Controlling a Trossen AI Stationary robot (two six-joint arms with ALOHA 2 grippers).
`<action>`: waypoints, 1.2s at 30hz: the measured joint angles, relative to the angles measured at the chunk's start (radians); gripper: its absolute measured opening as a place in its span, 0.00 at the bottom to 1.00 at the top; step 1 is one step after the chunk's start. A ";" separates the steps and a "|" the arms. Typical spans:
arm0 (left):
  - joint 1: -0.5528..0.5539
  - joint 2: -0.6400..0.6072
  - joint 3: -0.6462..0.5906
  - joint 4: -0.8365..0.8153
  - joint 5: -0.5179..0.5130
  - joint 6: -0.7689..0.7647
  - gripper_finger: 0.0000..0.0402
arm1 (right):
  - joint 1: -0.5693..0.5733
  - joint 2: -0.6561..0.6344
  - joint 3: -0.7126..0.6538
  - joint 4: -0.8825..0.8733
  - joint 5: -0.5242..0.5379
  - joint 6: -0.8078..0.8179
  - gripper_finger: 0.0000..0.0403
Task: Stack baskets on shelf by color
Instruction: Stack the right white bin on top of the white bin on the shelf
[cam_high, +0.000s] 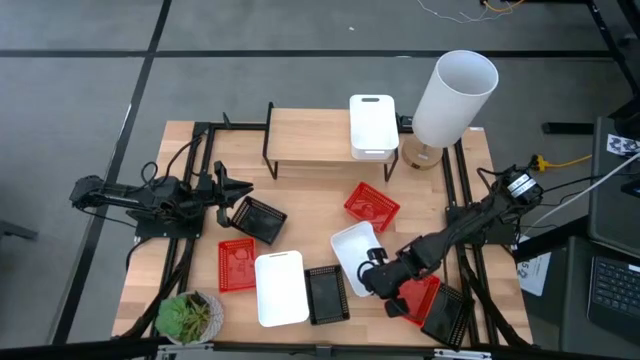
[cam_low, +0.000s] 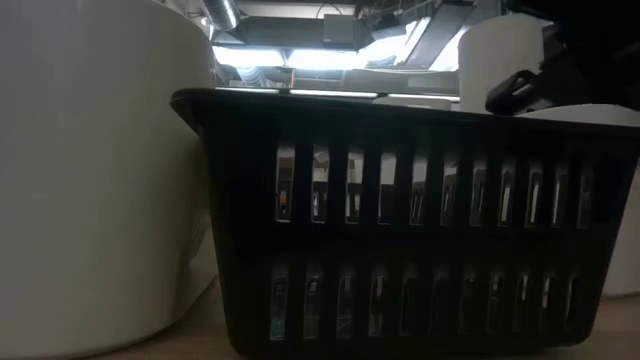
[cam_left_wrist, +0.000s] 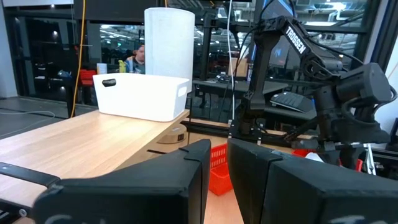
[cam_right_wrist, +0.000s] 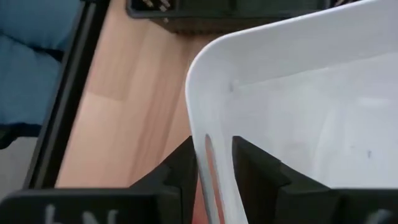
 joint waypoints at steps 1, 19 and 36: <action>0.000 0.000 0.000 0.000 0.000 0.000 0.11 | -0.004 0.000 0.000 0.000 0.003 0.012 0.22; 0.000 0.000 0.000 -0.064 0.000 -0.002 0.11 | 0.008 -0.032 0.541 -0.576 0.247 -0.145 0.00; 0.000 0.000 0.000 -0.048 0.000 0.007 0.11 | -0.371 -0.033 1.144 -0.759 0.673 -0.778 0.00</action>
